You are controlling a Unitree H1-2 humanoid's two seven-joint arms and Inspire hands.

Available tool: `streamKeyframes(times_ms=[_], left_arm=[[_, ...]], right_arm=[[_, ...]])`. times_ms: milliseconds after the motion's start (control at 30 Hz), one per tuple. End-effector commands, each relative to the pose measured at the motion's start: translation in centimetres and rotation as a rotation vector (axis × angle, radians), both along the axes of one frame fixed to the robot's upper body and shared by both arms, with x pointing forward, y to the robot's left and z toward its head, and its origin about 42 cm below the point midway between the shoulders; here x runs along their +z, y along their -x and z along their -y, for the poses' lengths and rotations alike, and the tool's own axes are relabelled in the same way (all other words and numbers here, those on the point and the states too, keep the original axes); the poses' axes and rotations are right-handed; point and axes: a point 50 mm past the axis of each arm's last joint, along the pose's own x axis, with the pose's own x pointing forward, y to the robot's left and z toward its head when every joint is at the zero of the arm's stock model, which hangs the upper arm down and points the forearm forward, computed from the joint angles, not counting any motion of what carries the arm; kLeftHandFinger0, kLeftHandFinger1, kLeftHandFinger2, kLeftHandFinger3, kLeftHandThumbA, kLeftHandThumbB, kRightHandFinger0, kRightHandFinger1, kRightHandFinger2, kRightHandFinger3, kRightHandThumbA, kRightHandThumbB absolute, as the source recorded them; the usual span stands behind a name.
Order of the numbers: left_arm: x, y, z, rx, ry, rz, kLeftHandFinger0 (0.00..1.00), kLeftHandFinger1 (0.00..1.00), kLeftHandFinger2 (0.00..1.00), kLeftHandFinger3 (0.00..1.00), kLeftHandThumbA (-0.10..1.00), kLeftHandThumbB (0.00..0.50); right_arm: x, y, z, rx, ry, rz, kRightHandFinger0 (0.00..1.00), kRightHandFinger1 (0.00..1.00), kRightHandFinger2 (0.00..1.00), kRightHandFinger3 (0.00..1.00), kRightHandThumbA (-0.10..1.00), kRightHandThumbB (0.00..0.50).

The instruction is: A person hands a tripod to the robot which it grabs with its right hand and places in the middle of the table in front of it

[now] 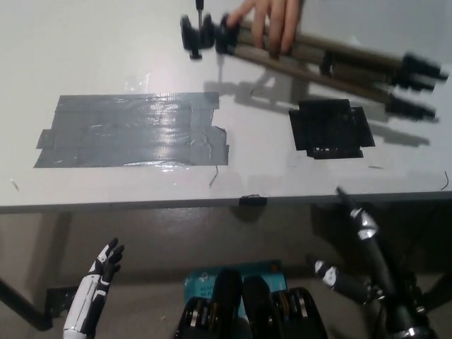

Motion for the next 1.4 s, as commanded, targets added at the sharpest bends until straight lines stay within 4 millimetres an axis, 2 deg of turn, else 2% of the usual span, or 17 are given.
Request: streamKeyframes(times_ms=[0, 67, 133, 167, 233, 333, 400, 500, 600, 633, 767, 933, 1100, 1267, 1367], left_arm=[[0.7, 0.1, -0.2, -0.048, -0.048, 0.054, 1.0, 1.0, 1.0, 1.0, 1.0, 0.309], [0.7, 0.0, -0.1, -0.05, -0.045, 0.053, 1.0, 1.0, 1.0, 1.0, 1.0, 0.309], [0.6, 0.0, -0.2, -0.053, -0.035, 0.05, 1.0, 1.0, 1.0, 1.0, 1.0, 0.314], [0.6, 0.0, -0.2, -0.054, -0.034, 0.048, 1.0, 1.0, 1.0, 1.0, 1.0, 0.313], [0.5, 0.1, -0.2, -0.057, -0.038, 0.046, 1.0, 1.0, 1.0, 1.0, 1.0, 0.311], [0.6, -0.1, -0.1, -0.055, -0.043, 0.049, 1.0, 1.0, 1.0, 1.0, 1.0, 0.311], [0.8, -0.3, 0.0, -0.054, -0.05, 0.051, 1.0, 1.0, 1.0, 1.0, 1.0, 0.326], [0.9, -0.4, 0.1, -0.062, -0.035, 0.056, 1.0, 1.0, 1.0, 1.0, 1.0, 0.307], [1.1, -0.7, 0.1, -0.068, -0.041, 0.063, 1.0, 1.0, 1.0, 1.0, 1.0, 0.308], [1.2, -0.8, 0.1, -0.069, -0.048, 0.065, 1.0, 1.0, 1.0, 1.0, 1.0, 0.309], [1.4, -1.0, 0.2, -0.074, -0.049, 0.072, 1.0, 1.0, 1.0, 1.0, 1.0, 0.306], [1.6, -1.2, 0.3, -0.077, -0.05, 0.077, 1.0, 1.0, 1.0, 1.0, 1.0, 0.307], [1.8, -1.4, 0.3, -0.087, -0.045, 0.078, 1.0, 1.0, 1.0, 1.0, 1.0, 0.307], [2.0, -1.5, 0.3, -0.096, -0.052, 0.077, 1.0, 1.0, 1.0, 1.0, 1.0, 0.307], [2.0, -1.5, 0.3, -0.099, -0.046, 0.076, 1.0, 1.0, 1.0, 1.0, 1.0, 0.313]], right_arm=[[13.1, 1.4, 0.0, -0.13, 0.161, 0.436, 1.0, 1.0, 1.0, 1.0, 0.83, 0.331], [14.2, 1.3, -0.1, -0.143, 0.18, 0.455, 1.0, 1.0, 1.0, 1.0, 0.85, 0.354], [17.1, 0.6, -0.9, -0.168, 0.237, 0.503, 1.0, 1.0, 1.0, 1.0, 0.91, 0.394], [17.7, 0.4, -1.1, -0.174, 0.256, 0.505, 1.0, 1.0, 1.0, 1.0, 0.91, 0.404], [20.2, -0.5, -1.9, -0.204, 0.344, 0.544, 1.0, 1.0, 1.0, 1.0, 0.93, 0.408], [22.4, -1.8, -2.9, -0.241, 0.417, 0.564, 1.0, 1.0, 1.0, 1.0, 0.96, 0.426], [23.5, -3.6, -3.8, -0.264, 0.455, 0.555, 1.0, 1.0, 1.0, 1.0, 1.0, 0.433], [24.7, -7.3, -4.9, -0.274, 0.506, 0.467, 1.0, 1.0, 1.0, 1.0, 0.99, 0.43], [24.8, -10.3, -5.1, -0.287, 0.534, 0.419, 1.0, 1.0, 1.0, 1.0, 0.98, 0.435], [24.8, -11.9, -5.3, -0.29, 0.551, 0.361, 1.0, 1.0, 1.0, 1.0, 0.99, 0.438], [24.9, -15.2, -5.7, -0.31, 0.594, 0.253, 1.0, 1.0, 1.0, 1.0, 0.98, 0.437], [24.2, -19.5, -6.1, -0.329, 0.64, 0.125, 1.0, 1.0, 1.0, 1.0, 0.96, 0.474], [23.4, -22.3, -6.4, -0.341, 0.671, 0.045, 1.0, 1.0, 1.0, 1.0, 0.97, 0.483], [22.8, -23.1, -6.4, -0.339, 0.671, -0.03, 1.0, 1.0, 1.0, 1.0, 0.97, 0.481], [22.1, -23.3, -6.4, -0.343, 0.685, -0.067, 1.0, 1.0, 1.0, 1.0, 1.0, 0.5]])
